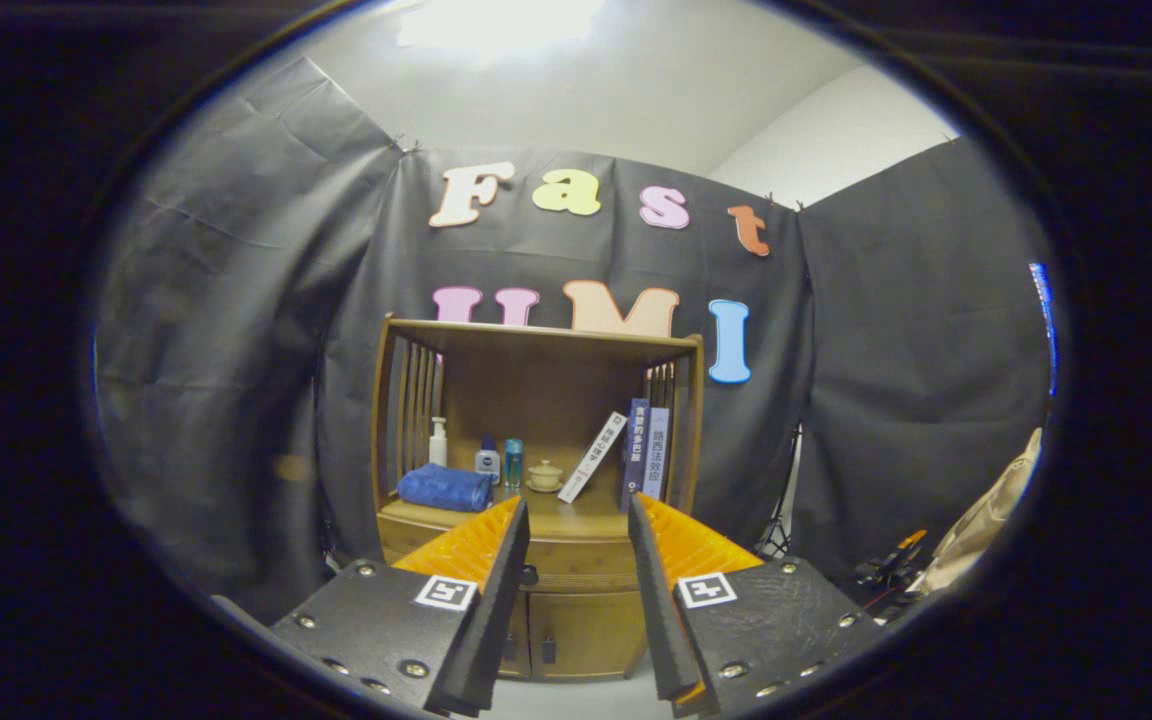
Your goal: Pull open the drawer, take out the items inside it, and place them on the countertop above the cabinet.
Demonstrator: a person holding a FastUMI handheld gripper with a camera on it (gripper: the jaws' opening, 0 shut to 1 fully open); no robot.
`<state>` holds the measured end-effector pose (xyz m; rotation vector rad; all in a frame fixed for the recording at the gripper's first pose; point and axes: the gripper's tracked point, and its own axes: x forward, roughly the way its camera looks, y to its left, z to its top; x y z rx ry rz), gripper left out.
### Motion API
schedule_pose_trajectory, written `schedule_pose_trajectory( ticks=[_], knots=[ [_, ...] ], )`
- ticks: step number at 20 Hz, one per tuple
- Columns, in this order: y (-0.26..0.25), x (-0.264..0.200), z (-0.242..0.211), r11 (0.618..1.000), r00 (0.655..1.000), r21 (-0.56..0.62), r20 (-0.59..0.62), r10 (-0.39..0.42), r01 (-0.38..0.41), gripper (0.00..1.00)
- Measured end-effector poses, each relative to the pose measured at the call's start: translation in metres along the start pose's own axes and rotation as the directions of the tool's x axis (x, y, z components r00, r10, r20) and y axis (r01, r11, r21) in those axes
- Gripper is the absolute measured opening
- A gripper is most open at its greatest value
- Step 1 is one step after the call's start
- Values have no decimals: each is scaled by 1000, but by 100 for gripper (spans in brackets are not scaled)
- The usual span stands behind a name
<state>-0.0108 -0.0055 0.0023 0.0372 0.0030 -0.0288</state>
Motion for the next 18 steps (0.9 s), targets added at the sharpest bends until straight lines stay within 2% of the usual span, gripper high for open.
schedule_pose_trajectory(
  ticks=[4,9,14,18],
  knots=[
    [-3,1,-4,1000,1000,6,-15,-10,10,59],
    [4,15,-11,1000,1000,2,-14,26,-26,59],
    [21,62,-27,996,996,0,-3,93,-93,59],
    [51,111,-59,984,983,-22,-67,173,-174,59]
  ],
)
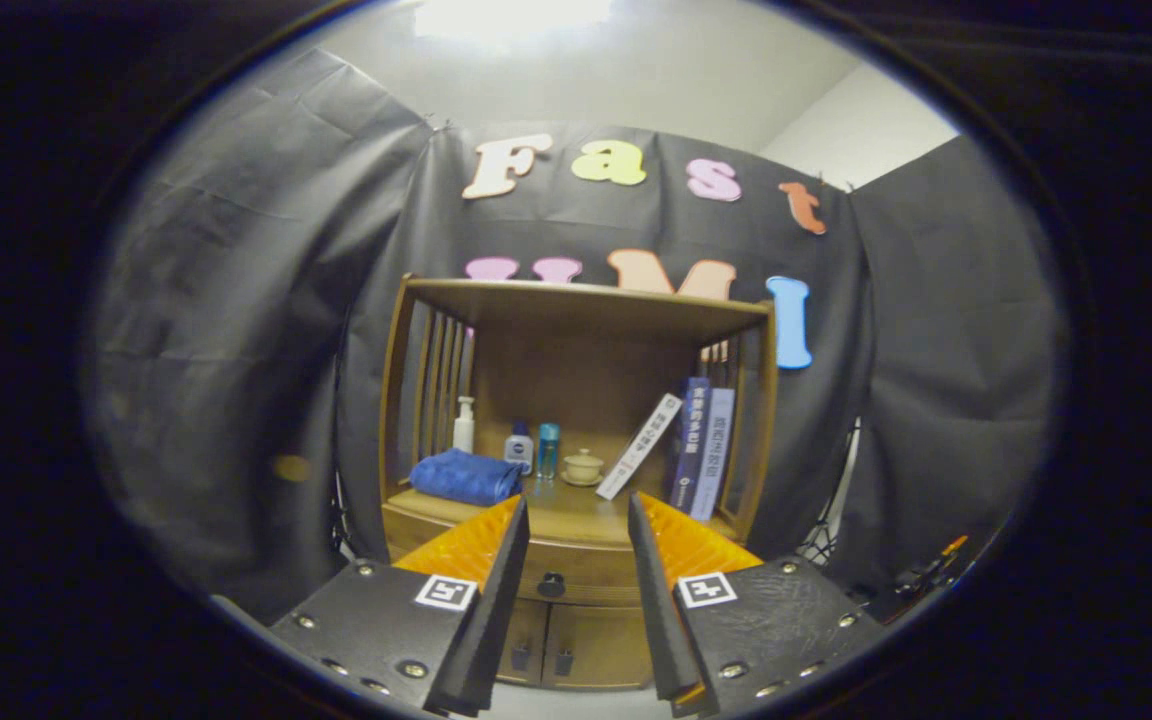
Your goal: Pull open the drawer, take out the items inside it, and place them on the countertop above the cabinet.
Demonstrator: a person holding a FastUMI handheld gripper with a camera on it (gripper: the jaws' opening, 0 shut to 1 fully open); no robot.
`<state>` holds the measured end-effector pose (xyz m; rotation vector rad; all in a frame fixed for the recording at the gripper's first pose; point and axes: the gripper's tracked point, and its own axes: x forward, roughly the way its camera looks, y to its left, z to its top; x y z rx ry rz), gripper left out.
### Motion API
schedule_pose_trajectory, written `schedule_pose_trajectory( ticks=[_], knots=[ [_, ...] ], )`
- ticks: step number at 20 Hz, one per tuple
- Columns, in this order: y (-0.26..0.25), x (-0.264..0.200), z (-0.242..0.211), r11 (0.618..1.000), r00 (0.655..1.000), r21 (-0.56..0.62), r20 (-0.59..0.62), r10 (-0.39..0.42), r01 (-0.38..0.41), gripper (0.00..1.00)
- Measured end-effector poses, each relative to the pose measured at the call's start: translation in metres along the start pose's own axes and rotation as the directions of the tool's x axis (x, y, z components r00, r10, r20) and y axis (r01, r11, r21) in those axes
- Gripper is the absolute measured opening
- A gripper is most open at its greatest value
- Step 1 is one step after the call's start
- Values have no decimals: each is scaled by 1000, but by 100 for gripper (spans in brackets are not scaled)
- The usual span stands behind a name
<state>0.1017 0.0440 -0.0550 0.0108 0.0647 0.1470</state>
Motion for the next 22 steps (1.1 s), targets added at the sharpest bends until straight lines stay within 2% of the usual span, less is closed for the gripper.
schedule_pose_trajectory(
  ticks=[4,7,9,12,14,17,20,22],
  knots=[
    [9,58,-43,1000,997,13,-80,3,-2,59],
    [4,94,-91,993,984,72,-163,-78,91,59],
    [27,115,-112,993,985,114,-169,-17,37,59],
    [35,143,-134,988,991,148,-133,-23,42,59],
    [42,151,-151,986,989,162,-147,-18,42,59],
    [33,164,-169,988,981,121,-183,-71,94,59],
    [20,172,-184,982,972,132,-210,-108,138,59],
    [20,179,-197,977,968,165,-235,-94,135,59]
  ],
)
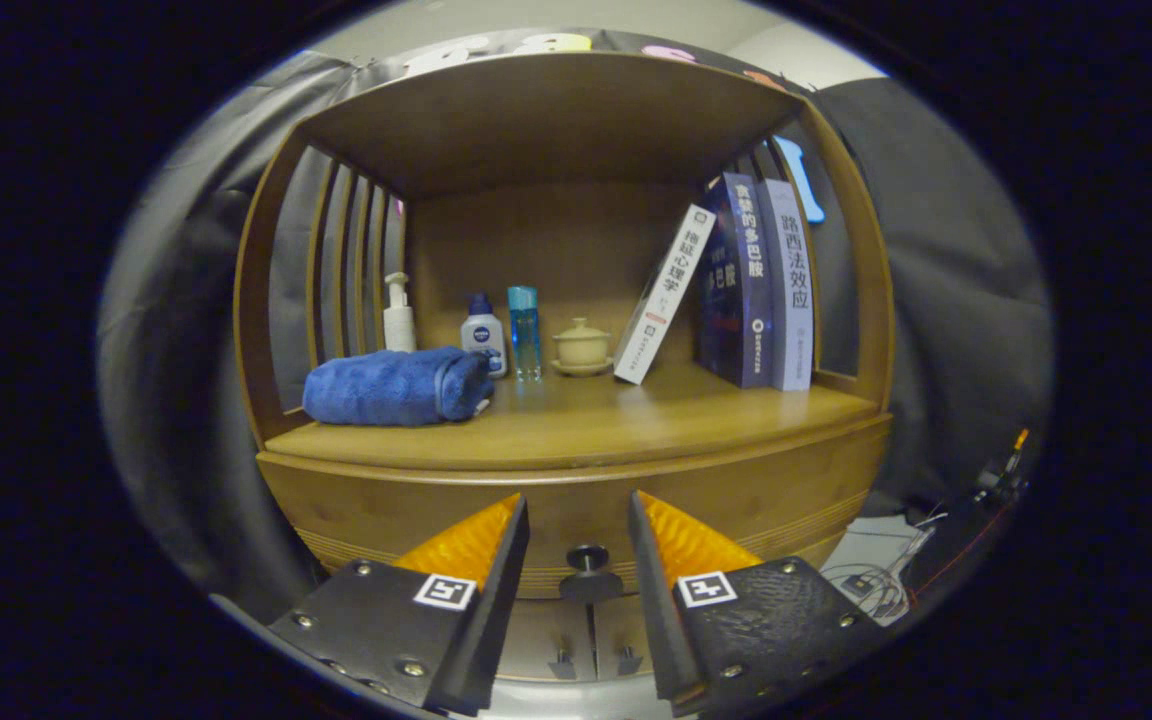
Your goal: Pull open the drawer, take out the items inside it, and place them on the countertop above the cabinet.
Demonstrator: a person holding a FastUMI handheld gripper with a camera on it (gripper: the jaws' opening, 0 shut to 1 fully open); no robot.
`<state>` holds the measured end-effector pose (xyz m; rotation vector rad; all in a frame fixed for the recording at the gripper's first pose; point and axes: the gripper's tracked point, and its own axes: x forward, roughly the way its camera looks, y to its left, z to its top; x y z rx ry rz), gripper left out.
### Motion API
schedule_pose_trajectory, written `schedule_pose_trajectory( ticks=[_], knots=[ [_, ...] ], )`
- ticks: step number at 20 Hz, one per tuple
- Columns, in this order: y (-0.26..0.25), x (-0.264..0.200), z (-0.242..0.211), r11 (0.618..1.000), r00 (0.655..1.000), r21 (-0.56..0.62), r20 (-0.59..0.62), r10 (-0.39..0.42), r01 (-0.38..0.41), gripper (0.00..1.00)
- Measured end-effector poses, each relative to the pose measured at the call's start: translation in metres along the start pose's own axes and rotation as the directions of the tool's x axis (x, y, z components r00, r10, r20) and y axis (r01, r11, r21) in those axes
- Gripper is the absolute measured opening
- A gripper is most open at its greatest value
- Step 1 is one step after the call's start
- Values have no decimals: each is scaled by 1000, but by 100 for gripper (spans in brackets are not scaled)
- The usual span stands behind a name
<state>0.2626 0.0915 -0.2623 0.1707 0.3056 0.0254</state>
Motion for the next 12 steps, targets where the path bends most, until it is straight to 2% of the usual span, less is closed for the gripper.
schedule_pose_trajectory(
  ticks=[2,5,8,10,12],
  knots=[
    [-5,9,-14,1000,999,13,-41,2,-1,59],
    [-2,18,-27,999,996,21,-69,48,-46,59],
    [3,25,-45,998,989,-24,-132,63,-66,59],
    [-5,28,-53,997,986,-66,-162,28,-39,51],
    [-6,32,-53,998,986,-51,-162,31,-39,42]
  ],
)
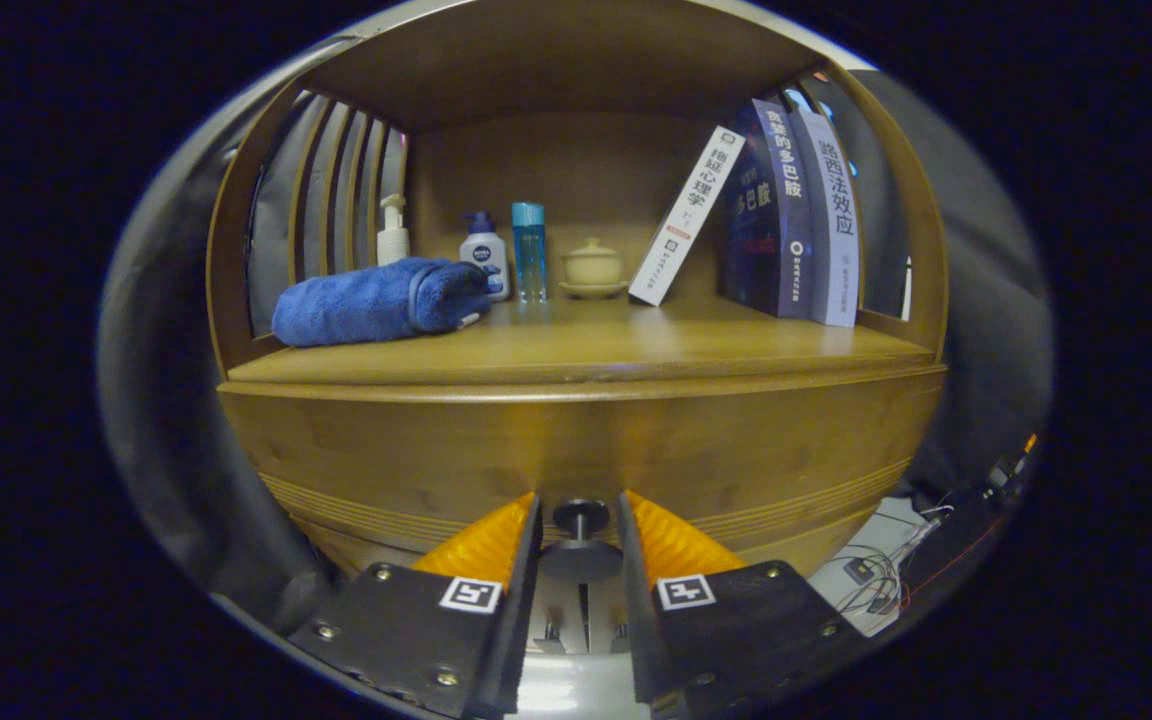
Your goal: Pull open the drawer, take out the items inside it, and place them on the countertop above the cabinet.
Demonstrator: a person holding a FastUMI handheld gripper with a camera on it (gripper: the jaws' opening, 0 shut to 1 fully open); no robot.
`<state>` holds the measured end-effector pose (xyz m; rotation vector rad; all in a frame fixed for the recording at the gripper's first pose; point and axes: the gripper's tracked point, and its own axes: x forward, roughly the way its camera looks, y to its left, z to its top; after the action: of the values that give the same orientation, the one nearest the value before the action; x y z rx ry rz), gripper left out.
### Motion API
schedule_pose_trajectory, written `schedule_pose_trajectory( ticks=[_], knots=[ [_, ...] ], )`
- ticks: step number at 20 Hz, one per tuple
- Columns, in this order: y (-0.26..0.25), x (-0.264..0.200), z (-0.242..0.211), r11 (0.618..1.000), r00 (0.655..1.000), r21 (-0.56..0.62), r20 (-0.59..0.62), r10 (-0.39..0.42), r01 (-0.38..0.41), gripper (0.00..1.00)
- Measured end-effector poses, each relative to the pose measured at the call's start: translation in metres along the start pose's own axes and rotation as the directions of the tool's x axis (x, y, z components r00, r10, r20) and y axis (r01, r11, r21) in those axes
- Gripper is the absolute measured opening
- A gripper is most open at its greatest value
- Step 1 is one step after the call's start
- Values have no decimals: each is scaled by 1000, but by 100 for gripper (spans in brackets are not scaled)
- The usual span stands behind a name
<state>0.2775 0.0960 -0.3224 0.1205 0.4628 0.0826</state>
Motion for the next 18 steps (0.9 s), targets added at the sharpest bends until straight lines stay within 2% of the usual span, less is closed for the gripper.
schedule_pose_trajectory(
  ticks=[2,3,4,7,8,18],
  knots=[
    [1,-1,-1,999,1000,48,3,14,-14,36],
    [1,-3,1,998,1000,58,13,15,-16,36],
    [1,1,-1,998,1000,61,0,13,-12,27],
    [2,-8,0,997,1000,72,2,-11,10,26],
    [2,-10,-2,997,1000,72,-11,-15,15,19],
    [-1,-76,-19,997,999,68,1,-41,40,19]
  ],
)
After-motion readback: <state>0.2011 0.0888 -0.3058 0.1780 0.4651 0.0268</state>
